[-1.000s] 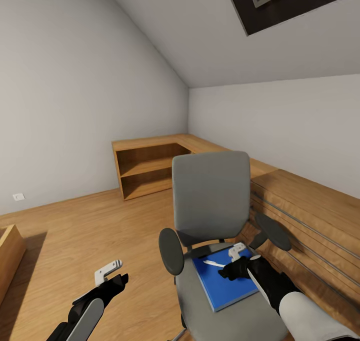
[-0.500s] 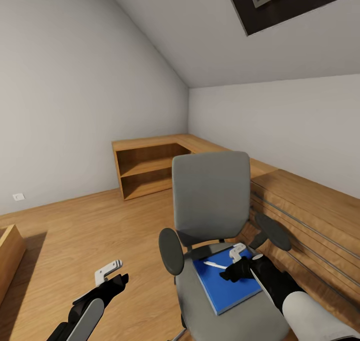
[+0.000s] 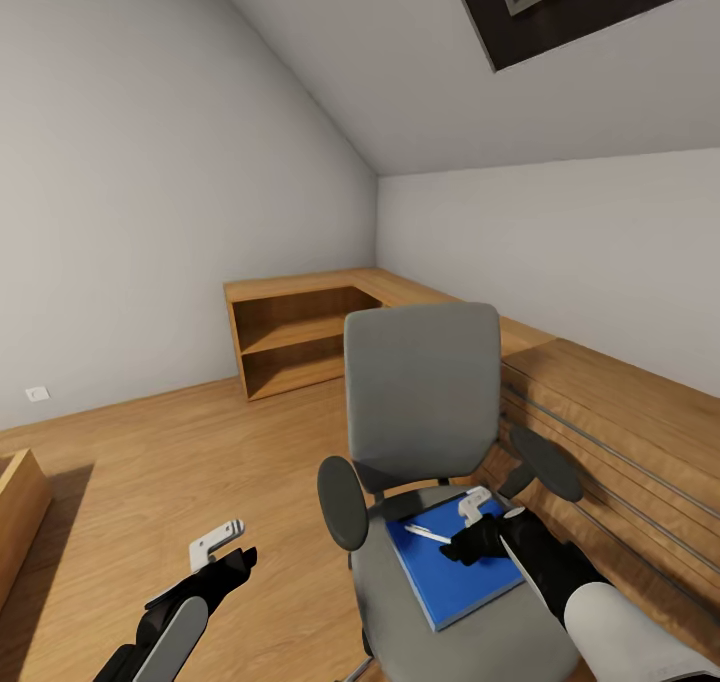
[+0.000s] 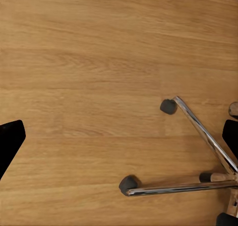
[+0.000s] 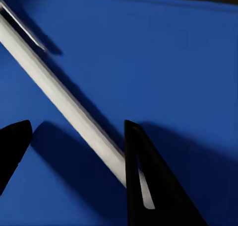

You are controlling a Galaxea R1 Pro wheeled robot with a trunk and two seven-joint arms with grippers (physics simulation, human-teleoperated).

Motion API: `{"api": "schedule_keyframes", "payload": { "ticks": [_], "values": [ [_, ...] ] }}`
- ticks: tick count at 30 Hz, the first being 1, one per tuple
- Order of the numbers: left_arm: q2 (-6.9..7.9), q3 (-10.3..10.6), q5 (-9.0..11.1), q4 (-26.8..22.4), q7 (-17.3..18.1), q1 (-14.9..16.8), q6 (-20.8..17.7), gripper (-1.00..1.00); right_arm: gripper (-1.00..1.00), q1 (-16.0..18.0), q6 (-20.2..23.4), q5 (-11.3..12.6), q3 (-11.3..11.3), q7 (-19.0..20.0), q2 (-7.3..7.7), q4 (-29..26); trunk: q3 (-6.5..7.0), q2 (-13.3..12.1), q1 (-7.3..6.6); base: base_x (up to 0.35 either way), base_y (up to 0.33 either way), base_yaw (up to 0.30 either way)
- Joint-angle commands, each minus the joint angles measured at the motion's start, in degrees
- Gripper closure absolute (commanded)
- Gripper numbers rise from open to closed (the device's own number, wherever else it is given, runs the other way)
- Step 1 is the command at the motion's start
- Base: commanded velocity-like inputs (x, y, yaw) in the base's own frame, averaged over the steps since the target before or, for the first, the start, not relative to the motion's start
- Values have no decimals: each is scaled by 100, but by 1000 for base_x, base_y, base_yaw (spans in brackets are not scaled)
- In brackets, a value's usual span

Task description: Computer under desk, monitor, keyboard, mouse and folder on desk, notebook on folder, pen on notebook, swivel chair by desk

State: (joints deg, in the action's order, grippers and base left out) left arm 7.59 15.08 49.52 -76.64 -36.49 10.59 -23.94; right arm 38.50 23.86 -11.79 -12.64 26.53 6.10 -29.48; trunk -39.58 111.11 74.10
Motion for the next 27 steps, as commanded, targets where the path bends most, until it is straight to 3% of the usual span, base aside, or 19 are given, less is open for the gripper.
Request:
{"api": "schedule_keyframes", "payload": {
  "ticks": [1,7,23,27],
  "values": [
    [6,13,40,-9,-49,5,-5,-100,100,-1,48,-127,-28,97,5,322,-7,3,0,0,0,0],
    [6,13,40,-9,-51,5,-5,-100,100,-1,145,-134,-28,397,5,314,-7,3,0,0,0,0],
    [6,13,34,-9,-50,5,3,-100,100,-1,163,-146,-28,432,14,311,-7,3,0,0,0,0],
    [7,13,32,-9,-51,5,3,-100,100,-1,163,-148,-28,432,14,311,65,-158,-88,0,0,0]
  ]
}}
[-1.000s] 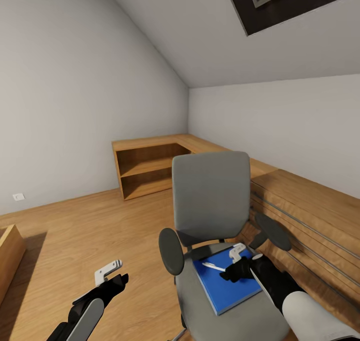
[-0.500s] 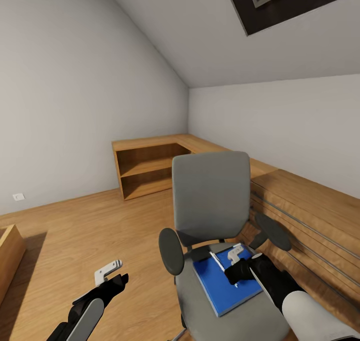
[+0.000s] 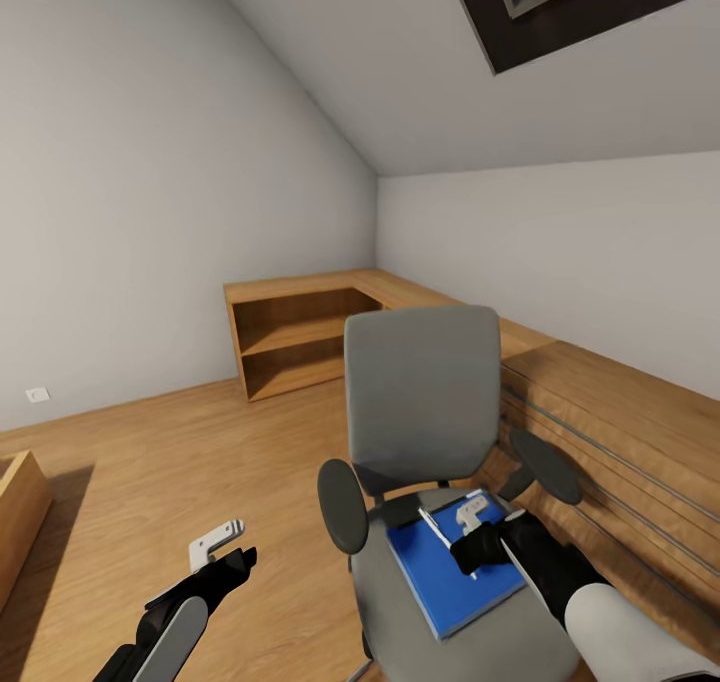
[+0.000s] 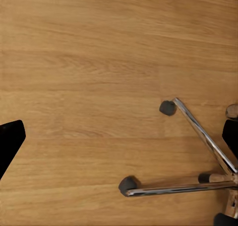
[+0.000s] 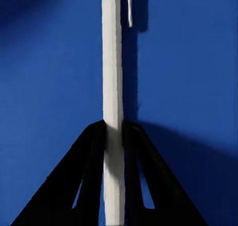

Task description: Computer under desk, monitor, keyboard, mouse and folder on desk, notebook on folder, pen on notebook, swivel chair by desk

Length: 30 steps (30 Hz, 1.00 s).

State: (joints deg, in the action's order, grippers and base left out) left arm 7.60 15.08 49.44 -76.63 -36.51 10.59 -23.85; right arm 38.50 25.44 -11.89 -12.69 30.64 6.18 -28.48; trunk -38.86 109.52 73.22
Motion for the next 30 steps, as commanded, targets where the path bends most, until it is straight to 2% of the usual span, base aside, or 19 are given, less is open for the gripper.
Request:
{"api": "schedule_keyframes", "payload": {
  "ticks": [1,8,22,30],
  "values": [
    [5,13,40,-9,-49,4,-6,-100,100,-1,5,-138,-23,21,6,211,11,-39,-23,0,0,0],
    [4,13,41,-9,-59,4,-13,-100,100,-1,5,-138,-8,21,6,204,137,-320,-177,-15,0,0],
    [4,13,45,-9,-60,4,-14,-100,100,-1,-45,-130,10,16,6,185,388,-881,-484,-284,0,0],
    [4,13,40,-9,-61,4,-14,-100,100,-1,-72,-123,15,2,6,36,532,-1202,-660,-42,0,0]
  ]
}}
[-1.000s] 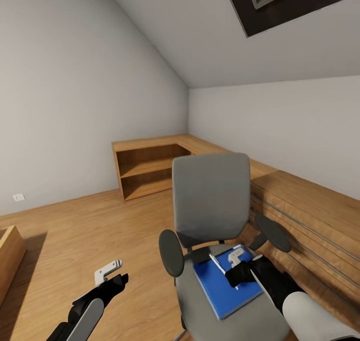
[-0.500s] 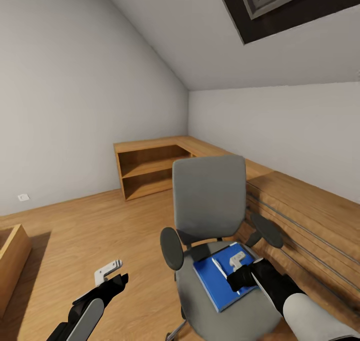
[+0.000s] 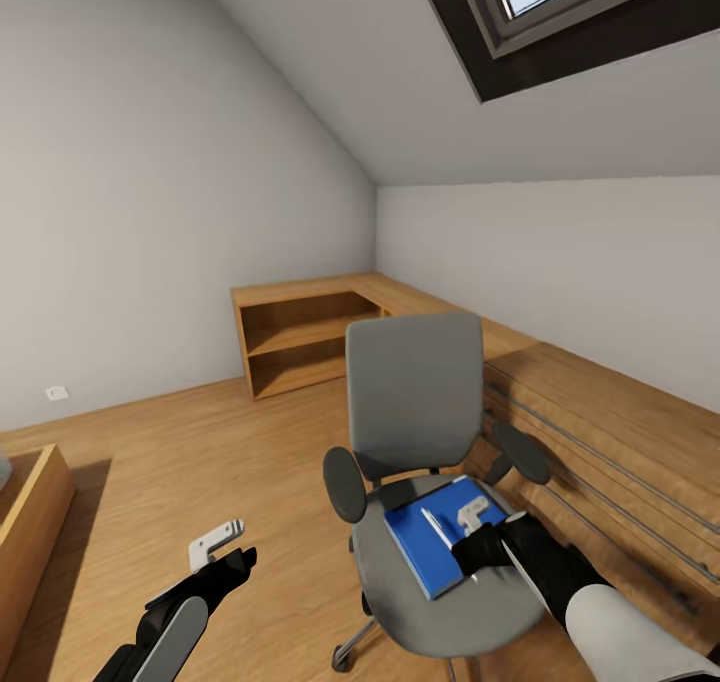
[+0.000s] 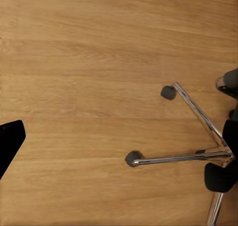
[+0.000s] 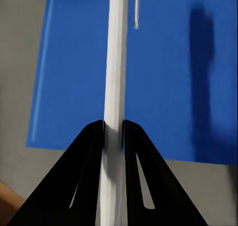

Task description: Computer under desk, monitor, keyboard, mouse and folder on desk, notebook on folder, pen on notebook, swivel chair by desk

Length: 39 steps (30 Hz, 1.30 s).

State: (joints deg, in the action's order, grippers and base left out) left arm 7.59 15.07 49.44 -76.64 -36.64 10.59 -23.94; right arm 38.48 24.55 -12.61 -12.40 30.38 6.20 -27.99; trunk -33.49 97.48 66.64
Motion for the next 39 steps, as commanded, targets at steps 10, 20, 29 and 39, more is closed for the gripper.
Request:
{"api": "schedule_keyframes", "payload": {
  "ticks": [10,20,29,39],
  "values": [
    [6,13,40,-9,-53,5,-5,-100,100,-181,76,-33,183,-18,102,-910,174,-399,-221,-1,0,0],
    [6,13,40,-9,-54,5,-5,-100,100,-1634,896,-31,1114,-128,121,-3973,353,-800,-440,-86,0,0],
    [-28,53,4,-84,-87,-28,36,-100,100,-1934,1474,281,1618,-123,83,-4731,496,-1120,-615,-281,0,0],
    [-150,-206,146,-36,30,-349,105,-100,100,-1954,1375,282,1405,42,-137,-4410,622,-1400,-769,0,0,0]
  ]
}}
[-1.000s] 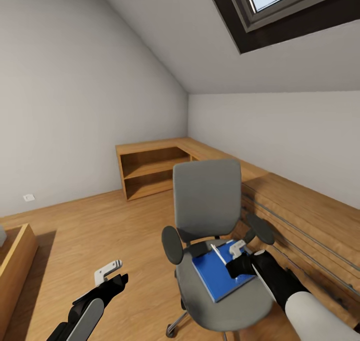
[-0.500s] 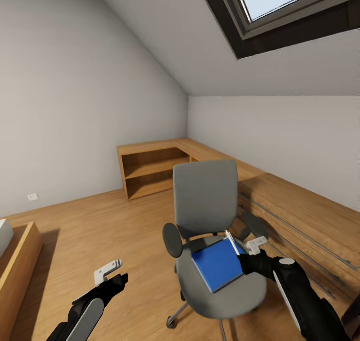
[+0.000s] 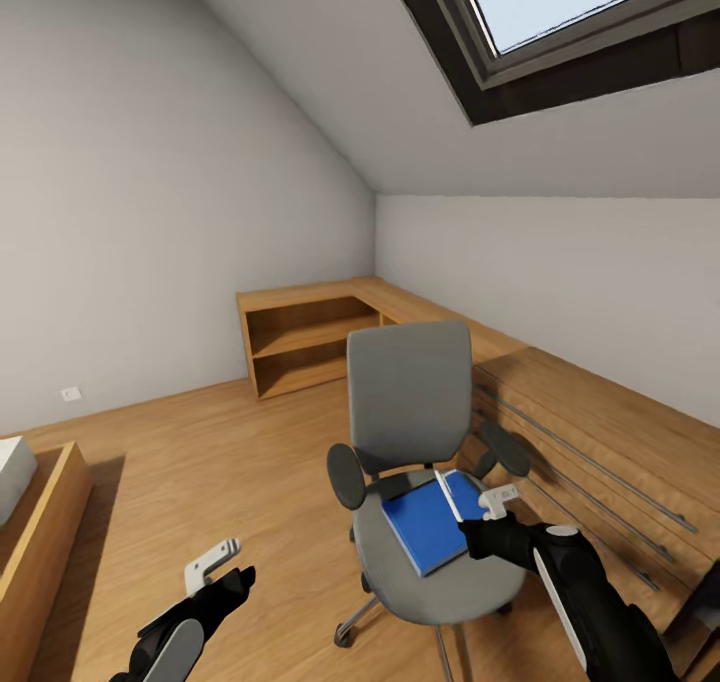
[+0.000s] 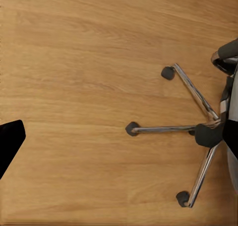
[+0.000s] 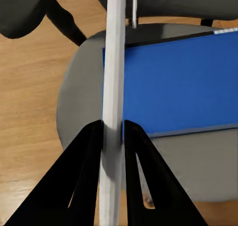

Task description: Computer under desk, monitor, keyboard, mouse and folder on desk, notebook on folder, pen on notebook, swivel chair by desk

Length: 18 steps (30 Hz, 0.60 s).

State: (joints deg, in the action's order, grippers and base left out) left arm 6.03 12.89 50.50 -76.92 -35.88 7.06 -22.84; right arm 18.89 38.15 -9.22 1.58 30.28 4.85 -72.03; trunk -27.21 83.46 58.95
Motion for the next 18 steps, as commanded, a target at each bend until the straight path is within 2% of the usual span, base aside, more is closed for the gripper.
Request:
{"api": "schedule_keyframes", "payload": {
  "ticks": [1,7,18],
  "values": [
    [7,-20,43,-21,-39,-28,-1,-100,100,3,11,-58,-25,87,-9,26,12,-38,-23,0,0,0],
    [11,-213,55,-77,-8,-121,14,-100,100,1,-7,-59,-75,284,-40,219,120,-278,-154,0,0,0],
    [9,-533,57,-92,1,-126,19,-100,100,-4,-9,-52,-68,302,-28,216,317,-720,-396,0,0,0]
  ]
}}
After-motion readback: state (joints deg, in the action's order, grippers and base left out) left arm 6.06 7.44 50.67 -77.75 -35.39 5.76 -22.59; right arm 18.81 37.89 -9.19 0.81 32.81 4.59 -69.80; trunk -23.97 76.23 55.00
